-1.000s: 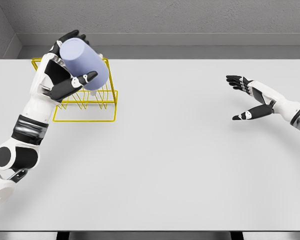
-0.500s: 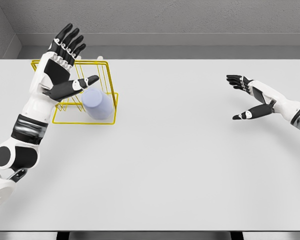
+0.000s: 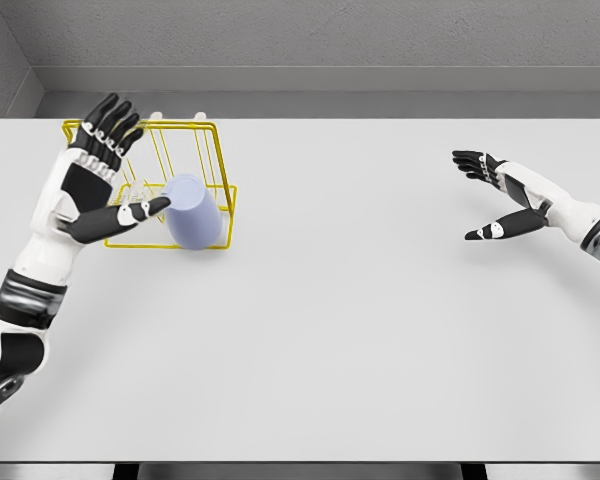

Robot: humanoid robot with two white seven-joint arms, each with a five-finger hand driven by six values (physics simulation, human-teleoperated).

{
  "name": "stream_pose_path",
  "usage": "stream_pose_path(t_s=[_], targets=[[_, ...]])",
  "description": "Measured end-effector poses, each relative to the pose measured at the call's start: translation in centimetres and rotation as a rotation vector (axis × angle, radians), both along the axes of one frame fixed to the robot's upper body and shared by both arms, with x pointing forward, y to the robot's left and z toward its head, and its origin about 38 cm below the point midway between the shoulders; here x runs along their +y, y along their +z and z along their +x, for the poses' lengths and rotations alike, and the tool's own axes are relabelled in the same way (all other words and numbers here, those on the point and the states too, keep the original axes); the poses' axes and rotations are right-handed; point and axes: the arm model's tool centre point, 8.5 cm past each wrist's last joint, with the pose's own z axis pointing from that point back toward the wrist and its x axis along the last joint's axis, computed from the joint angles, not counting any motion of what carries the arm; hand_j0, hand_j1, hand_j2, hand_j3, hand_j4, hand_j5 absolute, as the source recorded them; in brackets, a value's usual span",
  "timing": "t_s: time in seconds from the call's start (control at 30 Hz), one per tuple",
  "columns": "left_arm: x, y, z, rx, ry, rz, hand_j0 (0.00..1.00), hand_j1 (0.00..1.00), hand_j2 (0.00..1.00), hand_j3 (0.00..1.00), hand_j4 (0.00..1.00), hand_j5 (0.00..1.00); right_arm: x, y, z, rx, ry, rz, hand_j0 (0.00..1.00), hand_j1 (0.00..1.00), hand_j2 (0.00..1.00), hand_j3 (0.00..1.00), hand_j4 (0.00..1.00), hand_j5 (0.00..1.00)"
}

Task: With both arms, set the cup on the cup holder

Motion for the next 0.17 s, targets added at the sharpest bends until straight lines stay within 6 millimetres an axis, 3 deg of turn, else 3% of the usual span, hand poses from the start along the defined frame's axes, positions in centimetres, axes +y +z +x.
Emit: stream_pose_path(t_s=[0.17], targets=[[1.9, 0.1, -0.4, 0.003, 0.033, 0.039, 1.0, 1.0, 1.0, 1.0, 1.0, 1.0, 0.0, 0.0, 0.0, 0.0, 0.0, 0.0, 1.0, 1.0, 1.0, 1.0, 1.0, 1.0]])
